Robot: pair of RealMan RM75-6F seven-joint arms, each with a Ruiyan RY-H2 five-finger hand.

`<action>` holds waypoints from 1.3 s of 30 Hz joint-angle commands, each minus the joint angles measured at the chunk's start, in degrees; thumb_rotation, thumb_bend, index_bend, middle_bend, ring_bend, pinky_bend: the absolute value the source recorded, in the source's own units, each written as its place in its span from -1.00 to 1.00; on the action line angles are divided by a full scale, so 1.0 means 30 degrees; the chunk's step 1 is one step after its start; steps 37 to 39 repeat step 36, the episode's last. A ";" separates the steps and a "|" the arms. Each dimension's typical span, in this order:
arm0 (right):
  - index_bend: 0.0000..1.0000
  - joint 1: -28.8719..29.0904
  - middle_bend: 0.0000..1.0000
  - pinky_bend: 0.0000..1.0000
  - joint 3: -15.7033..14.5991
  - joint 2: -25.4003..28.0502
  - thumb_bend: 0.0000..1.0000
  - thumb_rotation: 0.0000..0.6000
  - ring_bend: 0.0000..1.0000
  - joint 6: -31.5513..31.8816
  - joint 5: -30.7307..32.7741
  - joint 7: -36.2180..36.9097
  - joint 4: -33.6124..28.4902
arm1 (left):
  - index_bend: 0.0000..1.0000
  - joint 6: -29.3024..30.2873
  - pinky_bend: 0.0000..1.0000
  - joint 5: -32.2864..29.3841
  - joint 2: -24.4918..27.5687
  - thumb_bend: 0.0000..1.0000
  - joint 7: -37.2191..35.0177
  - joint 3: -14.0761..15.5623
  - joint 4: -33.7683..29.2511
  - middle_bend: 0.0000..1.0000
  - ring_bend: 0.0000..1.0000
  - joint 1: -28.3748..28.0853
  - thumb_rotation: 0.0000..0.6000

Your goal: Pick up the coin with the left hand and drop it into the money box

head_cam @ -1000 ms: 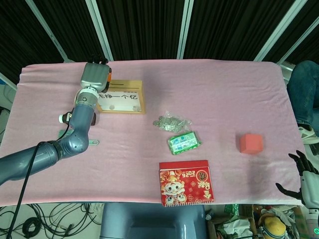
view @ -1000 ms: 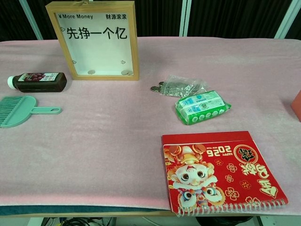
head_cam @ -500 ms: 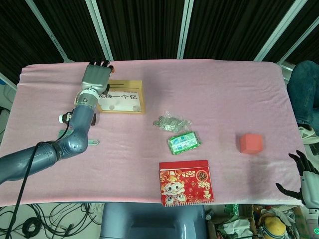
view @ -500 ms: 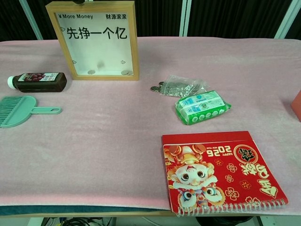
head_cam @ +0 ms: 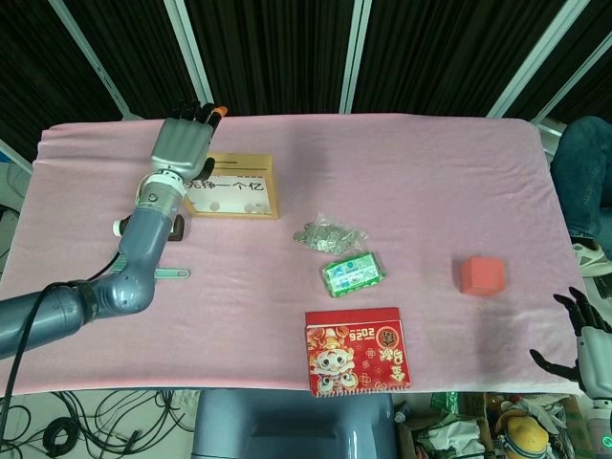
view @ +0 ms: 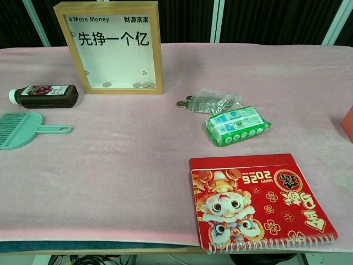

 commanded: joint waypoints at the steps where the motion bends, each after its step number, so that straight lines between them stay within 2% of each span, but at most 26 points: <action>1: -0.64 0.0000 -0.94 -0.60 0.0003 -0.0021 -0.80 1.00 -0.79 0.0084 -0.0072 -0.0089 0.0055 | -0.86 0.2594 -0.99 0.3092 0.3209 -0.24 -0.1128 0.0385 -0.4963 -0.95 -1.00 0.2246 1.00; 6: -0.65 -0.0043 -0.94 -0.60 -0.0032 -0.0034 -0.80 1.00 -0.79 0.0303 -0.0308 -0.0206 0.0064 | -0.95 0.4917 -1.00 0.5736 0.5351 -0.30 -0.1731 0.1806 -0.8548 -0.99 -1.00 0.4861 1.00; 10: -0.76 -0.0044 -0.94 -0.60 0.0013 -0.0207 -0.80 1.00 -0.79 0.0883 -0.0940 -0.0420 0.0475 | -0.97 0.7136 -1.00 0.9805 0.6624 -0.31 -0.3482 0.3890 -1.0930 -1.00 -1.00 0.8396 1.00; 12: -0.83 -0.0017 -0.95 -0.60 0.0024 -0.0291 -0.81 1.00 -0.79 0.1075 -0.1200 -0.0540 0.0667 | -0.99 0.7658 -1.00 1.1277 0.6794 -0.32 -0.4166 0.4680 -1.1260 -1.00 -1.00 0.9568 1.00; 14: -0.87 0.0036 -0.96 -0.60 0.0000 -0.0427 -0.81 1.00 -0.79 0.1371 -0.1698 -0.0741 0.0978 | -1.00 0.8652 -1.00 1.3823 0.6804 -0.32 -0.5628 0.5953 -1.1444 -1.00 -1.00 1.1574 1.00; 19: -0.89 0.0073 -0.97 -0.60 -0.0070 -0.0742 -0.81 1.00 -0.79 0.2296 -0.3033 -0.0849 0.1715 | -1.00 1.0371 -1.00 1.8486 0.5922 -0.32 -0.8064 0.7768 -0.9708 -1.00 -1.00 1.4850 1.00; 25: -0.88 -0.0040 -0.97 -0.60 -0.0069 -0.1114 -0.81 1.00 -0.79 0.3267 -0.3902 -0.0839 0.2243 | -1.00 1.2218 -1.00 2.1638 0.4321 -0.32 -1.0713 0.8503 -0.7124 -1.00 -1.00 1.7552 1.00; 29: -0.88 -0.0040 -0.97 -0.60 -0.0086 -0.1241 -0.81 1.00 -0.79 0.3330 -0.3964 -0.0828 0.2345 | -1.00 1.3166 -1.00 2.3075 0.3531 -0.32 -1.1549 0.8724 -0.5453 -1.00 -1.00 1.8804 1.00; 33: -0.88 0.0044 -0.97 -0.60 -0.0004 -0.1329 -0.81 1.00 -0.79 0.3304 -0.3948 -0.0663 0.2473 | -1.00 1.3557 -1.00 2.3390 0.3116 -0.32 -1.2399 0.8413 -0.4392 -1.00 -1.00 1.9566 1.00; 39: -0.88 0.0075 -0.97 -0.60 -0.0019 -0.1381 -0.81 1.00 -0.79 0.3207 -0.3892 -0.0647 0.2531 | -1.00 1.3422 -1.00 2.3261 0.3136 -0.32 -1.2961 0.8138 -0.4043 -1.00 -1.00 1.9835 1.00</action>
